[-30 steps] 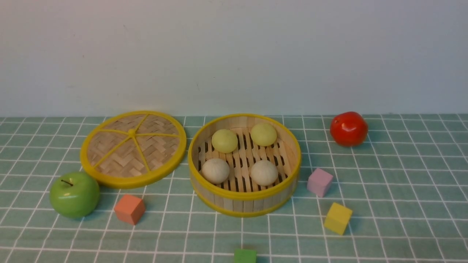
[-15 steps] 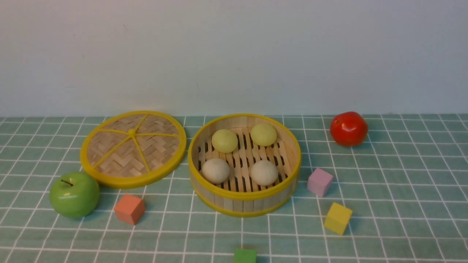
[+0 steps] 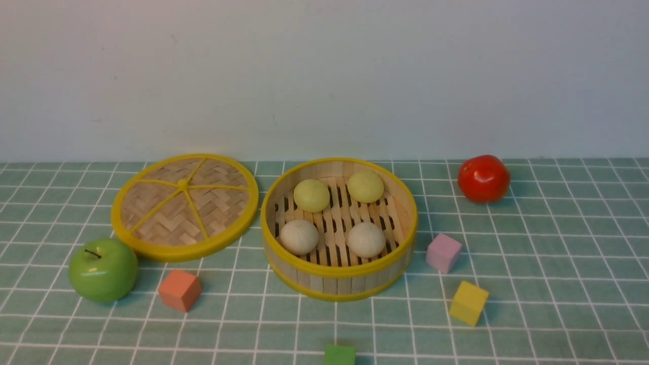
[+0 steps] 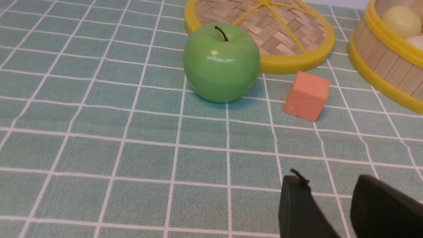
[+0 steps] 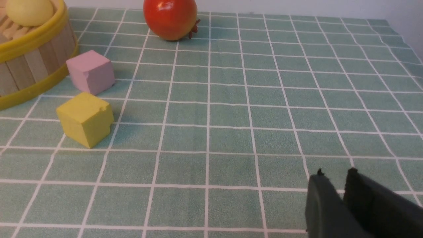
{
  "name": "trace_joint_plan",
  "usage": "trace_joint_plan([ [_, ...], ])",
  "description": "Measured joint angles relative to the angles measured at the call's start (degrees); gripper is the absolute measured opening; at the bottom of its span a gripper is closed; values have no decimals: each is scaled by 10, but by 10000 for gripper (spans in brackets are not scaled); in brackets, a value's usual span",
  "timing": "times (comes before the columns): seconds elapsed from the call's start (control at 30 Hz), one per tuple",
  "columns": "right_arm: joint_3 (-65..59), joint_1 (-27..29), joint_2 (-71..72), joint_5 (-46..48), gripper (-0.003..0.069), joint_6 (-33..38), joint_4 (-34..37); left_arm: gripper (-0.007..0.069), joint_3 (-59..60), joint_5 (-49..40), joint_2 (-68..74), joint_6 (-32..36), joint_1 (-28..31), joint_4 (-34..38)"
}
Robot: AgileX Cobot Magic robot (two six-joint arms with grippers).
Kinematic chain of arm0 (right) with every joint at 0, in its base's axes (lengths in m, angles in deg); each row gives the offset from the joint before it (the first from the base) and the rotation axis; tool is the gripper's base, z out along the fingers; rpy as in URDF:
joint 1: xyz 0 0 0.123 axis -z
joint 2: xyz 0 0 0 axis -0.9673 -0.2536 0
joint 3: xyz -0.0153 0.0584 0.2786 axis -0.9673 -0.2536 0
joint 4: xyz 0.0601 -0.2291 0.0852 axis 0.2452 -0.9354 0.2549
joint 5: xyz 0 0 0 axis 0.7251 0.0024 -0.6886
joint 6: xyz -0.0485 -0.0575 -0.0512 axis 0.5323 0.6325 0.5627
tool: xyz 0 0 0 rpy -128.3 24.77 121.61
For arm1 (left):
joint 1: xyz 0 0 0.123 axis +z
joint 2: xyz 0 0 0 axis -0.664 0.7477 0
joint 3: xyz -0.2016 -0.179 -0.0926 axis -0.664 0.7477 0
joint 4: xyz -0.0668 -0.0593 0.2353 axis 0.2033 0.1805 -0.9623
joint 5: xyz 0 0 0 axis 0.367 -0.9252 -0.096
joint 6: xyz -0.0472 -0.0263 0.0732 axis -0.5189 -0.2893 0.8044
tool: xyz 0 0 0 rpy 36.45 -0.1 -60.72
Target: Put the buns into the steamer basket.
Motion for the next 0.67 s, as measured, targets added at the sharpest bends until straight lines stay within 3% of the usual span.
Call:
trace_joint_plan([
  [0.67, 0, 0, 0, 0, 129, 0, 0, 237, 0, 0, 0, 0, 0, 0],
])
